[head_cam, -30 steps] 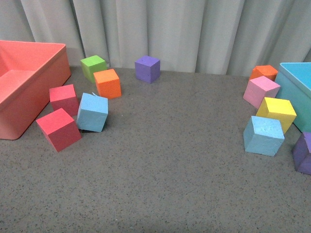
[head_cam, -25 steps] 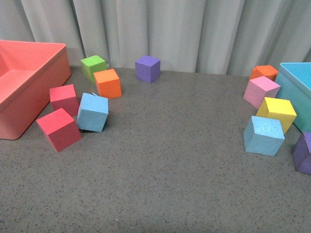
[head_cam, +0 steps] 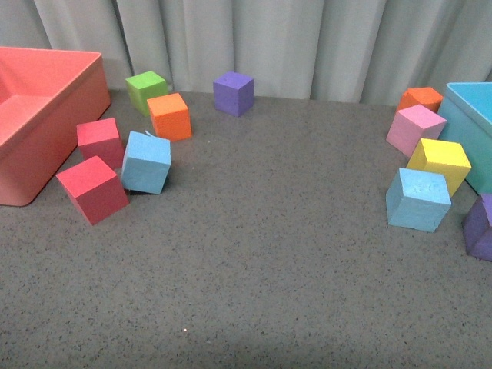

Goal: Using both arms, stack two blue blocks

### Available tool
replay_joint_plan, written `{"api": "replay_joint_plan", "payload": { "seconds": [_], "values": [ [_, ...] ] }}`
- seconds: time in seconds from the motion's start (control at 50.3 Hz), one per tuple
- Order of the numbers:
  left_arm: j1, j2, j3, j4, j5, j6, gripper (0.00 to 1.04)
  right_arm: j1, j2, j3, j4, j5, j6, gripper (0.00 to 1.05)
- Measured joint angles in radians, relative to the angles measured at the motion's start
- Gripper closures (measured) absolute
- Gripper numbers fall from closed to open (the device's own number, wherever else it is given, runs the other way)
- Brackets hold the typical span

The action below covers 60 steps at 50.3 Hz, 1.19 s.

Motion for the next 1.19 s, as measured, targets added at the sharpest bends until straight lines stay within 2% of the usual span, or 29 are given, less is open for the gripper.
{"api": "replay_joint_plan", "payload": {
  "seconds": [0.358, 0.437, 0.477, 0.557, 0.596, 0.716, 0.894, 0.954, 1.093, 1.193],
  "values": [
    [0.0, 0.0, 0.0, 0.0, 0.0, 0.0, 0.07, 0.001, 0.001, 0.0, -0.001, 0.007, -0.005, 0.1],
    [0.0, 0.0, 0.0, 0.0, -0.001, 0.0, 0.07, 0.135, 0.141, 0.027, 0.036, 0.386, -0.163, 0.1],
    [0.0, 0.0, 0.0, 0.0, 0.0, 0.0, 0.07, 0.151, 0.241, 0.042, 0.1, 0.454, -0.205, 0.1],
    [0.0, 0.0, 0.0, 0.0, 0.0, 0.0, 0.07, 0.116, 0.433, 0.081, 0.224, 0.411, -0.202, 0.1],
    [0.0, 0.0, 0.0, 0.0, 0.001, 0.0, 0.07, 0.082, 0.602, 0.131, 0.3, 0.36, -0.176, 0.1],
    [0.0, 0.0, 0.0, 0.0, 0.0, 0.0, 0.07, 0.048, 1.043, 0.325, 0.327, 0.258, -0.075, 0.1],
    [0.0, 0.0, 0.0, 0.0, 0.0, 0.0, 0.07, 0.063, 1.451, 0.62, 0.204, 0.18, 0.018, 0.1],
    [0.0, 0.0, 0.0, 0.0, 0.0, 0.0, 0.07, 0.067, 1.576, 0.749, 0.113, 0.153, 0.068, 0.1],
    [0.0, 0.0, 0.0, 0.0, 0.0, 0.0, 0.07, 0.085, 1.797, 0.996, -0.082, 0.072, 0.153, 0.1],
    [0.0, 0.0, 0.0, 0.0, 0.0, 0.0, 0.07, 0.096, 1.874, 1.082, -0.143, 0.071, 0.175, 0.1]
  ]
}}
